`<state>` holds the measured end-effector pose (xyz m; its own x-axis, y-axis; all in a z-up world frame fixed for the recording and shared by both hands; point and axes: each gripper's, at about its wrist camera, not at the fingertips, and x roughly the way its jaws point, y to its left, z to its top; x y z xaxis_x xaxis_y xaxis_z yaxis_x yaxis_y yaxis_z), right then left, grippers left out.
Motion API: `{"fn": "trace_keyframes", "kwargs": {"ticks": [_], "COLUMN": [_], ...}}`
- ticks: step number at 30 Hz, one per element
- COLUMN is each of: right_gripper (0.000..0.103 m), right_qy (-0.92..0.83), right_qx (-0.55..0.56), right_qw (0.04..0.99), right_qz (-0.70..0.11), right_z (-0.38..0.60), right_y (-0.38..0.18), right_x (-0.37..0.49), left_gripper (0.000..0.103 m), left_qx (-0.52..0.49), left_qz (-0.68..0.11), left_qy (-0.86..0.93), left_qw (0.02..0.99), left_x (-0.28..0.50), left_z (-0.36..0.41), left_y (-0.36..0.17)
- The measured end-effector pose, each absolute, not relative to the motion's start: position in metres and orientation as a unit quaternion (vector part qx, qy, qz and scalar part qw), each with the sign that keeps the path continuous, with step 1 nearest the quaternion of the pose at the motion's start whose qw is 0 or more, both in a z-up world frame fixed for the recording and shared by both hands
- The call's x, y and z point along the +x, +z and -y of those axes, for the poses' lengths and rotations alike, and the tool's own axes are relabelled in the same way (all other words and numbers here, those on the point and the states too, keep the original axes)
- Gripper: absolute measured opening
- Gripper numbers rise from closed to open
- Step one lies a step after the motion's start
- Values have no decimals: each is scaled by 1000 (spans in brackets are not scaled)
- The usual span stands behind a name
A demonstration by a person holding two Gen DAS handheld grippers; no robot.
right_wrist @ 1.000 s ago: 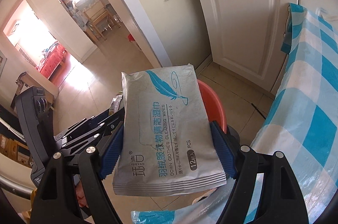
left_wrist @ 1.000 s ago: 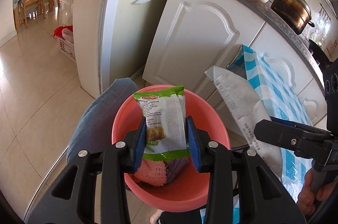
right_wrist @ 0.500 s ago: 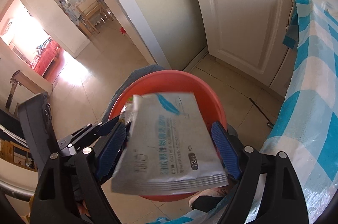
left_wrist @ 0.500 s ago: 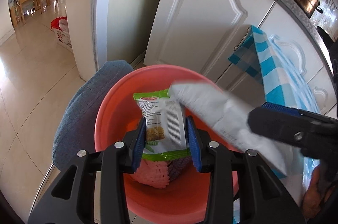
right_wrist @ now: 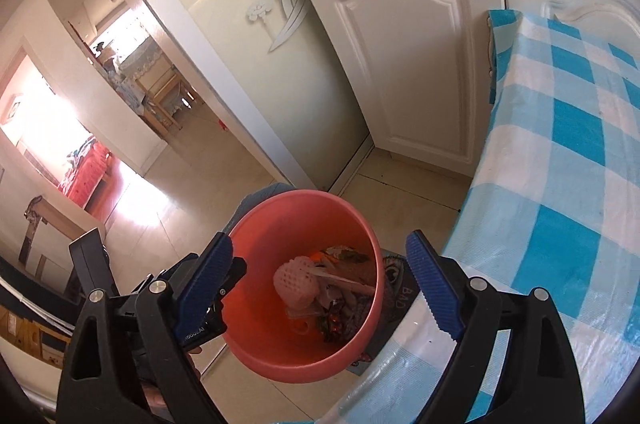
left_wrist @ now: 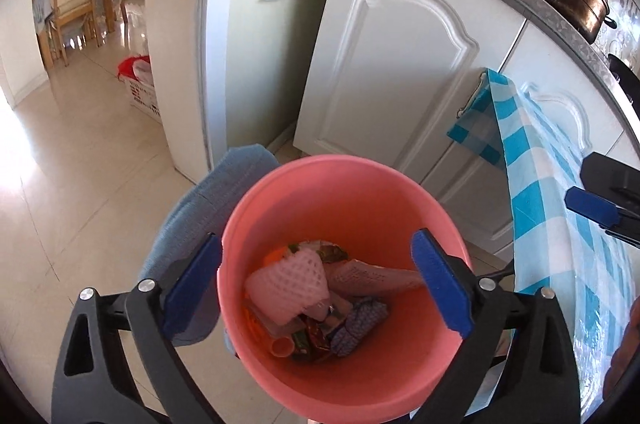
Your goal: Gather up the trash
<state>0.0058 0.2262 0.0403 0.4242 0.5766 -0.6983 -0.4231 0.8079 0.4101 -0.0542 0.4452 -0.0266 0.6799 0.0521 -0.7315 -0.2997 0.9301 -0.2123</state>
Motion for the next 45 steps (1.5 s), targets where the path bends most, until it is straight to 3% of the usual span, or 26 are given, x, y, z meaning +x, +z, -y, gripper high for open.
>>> {"fn": "trace_keyframes", "kwargs": {"ticks": [25, 45], "right_gripper": [89, 94], "right_qy": [166, 24], "right_qx": [74, 38], "right_qw": [927, 989], "right_qz": [-328, -142], "right_z": [-98, 4], "right_y": [111, 210], "right_x": [-68, -171], "left_gripper": [99, 99], "left_qx": [-36, -17], "left_qz": [-290, -176], "left_qy": [88, 49], "left_qw": [952, 983], "left_x": [-83, -123], "left_z": [-338, -240], "left_y": [87, 187]}}
